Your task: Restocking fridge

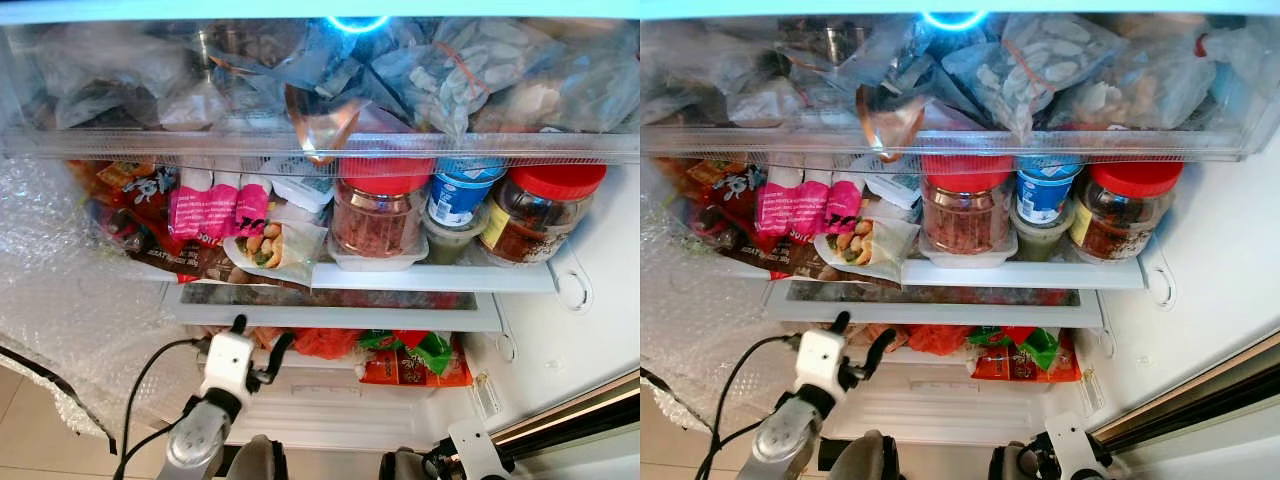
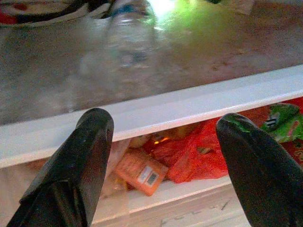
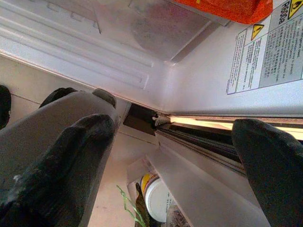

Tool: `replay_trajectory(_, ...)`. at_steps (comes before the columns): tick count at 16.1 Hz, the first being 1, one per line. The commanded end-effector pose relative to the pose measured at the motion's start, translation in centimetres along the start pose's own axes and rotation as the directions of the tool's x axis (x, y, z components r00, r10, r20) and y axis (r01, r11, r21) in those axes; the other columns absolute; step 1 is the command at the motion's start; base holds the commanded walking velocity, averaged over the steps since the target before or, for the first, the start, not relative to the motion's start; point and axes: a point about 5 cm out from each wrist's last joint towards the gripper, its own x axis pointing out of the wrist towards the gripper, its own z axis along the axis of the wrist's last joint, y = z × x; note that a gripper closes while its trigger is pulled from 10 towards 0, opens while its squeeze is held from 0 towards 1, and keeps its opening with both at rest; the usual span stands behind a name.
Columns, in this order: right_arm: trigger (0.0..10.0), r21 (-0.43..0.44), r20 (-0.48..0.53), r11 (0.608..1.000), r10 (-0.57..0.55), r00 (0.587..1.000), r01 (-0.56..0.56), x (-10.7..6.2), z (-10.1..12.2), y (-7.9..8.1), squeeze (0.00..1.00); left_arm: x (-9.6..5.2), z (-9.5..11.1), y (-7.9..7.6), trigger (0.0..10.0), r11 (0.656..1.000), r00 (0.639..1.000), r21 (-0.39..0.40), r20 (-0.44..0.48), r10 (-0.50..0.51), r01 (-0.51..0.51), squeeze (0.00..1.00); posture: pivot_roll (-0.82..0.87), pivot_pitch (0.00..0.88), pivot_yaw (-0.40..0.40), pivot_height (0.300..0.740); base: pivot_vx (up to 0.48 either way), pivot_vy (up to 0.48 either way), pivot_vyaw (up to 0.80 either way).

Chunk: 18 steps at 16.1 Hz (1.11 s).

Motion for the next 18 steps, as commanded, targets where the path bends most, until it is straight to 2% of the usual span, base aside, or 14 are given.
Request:
replay_trajectory(1,10.0,-0.003,-0.18,0.996,0.082,0.98,-0.084,-1.29,-4.6,2.46,0.0,-0.33,0.1,0.28,10.0,0.999,1.0,-0.024,-0.009,0.021,-0.022,0.0,-0.01,0.167,0.028,0.643,0.0,0.0,0.0)
replay_trajectory(5,10.0,0.008,-0.172,0.997,0.082,0.982,-0.082,-1.25,-4.47,2.49,0.0,-0.34,0.59,0.26,10.0,0.998,0.999,-0.05,-0.017,0.032,-0.032,0.0,-0.01,0.165,0.03,0.643,0.0,0.0,0.0)
replay_trajectory(8,10.0,0.009,-0.175,0.997,0.078,0.981,-0.078,-1.22,-4.41,2.52,0.0,-0.24,0.82,0.31,10.0,0.997,0.999,-0.062,-0.026,0.037,-0.038,0.0,-0.01,0.159,0.036,0.643,-0.27,0.0,0.0)
replay_trajectory(14,10.0,0.005,-0.189,0.997,0.079,0.979,-0.08,-1.47,-5.0,2.88,0.0,-0.95,0.36,0.12,10.0,0.997,0.998,-0.072,-0.046,0.039,-0.042,0.0,-0.01,0.067,0.047,0.643,-0.304,0.0,0.0)
replay_trajectory(18,10.0,0.022,-0.192,0.998,0.065,0.979,-0.062,-1.46,-5.02,2.72,0.0,-0.55,0.78,0.4,10.0,0.996,0.998,-0.072,-0.041,0.054,-0.057,0.0,0.0,0.116,0.038,0.643,-0.321,0.0,0.0)
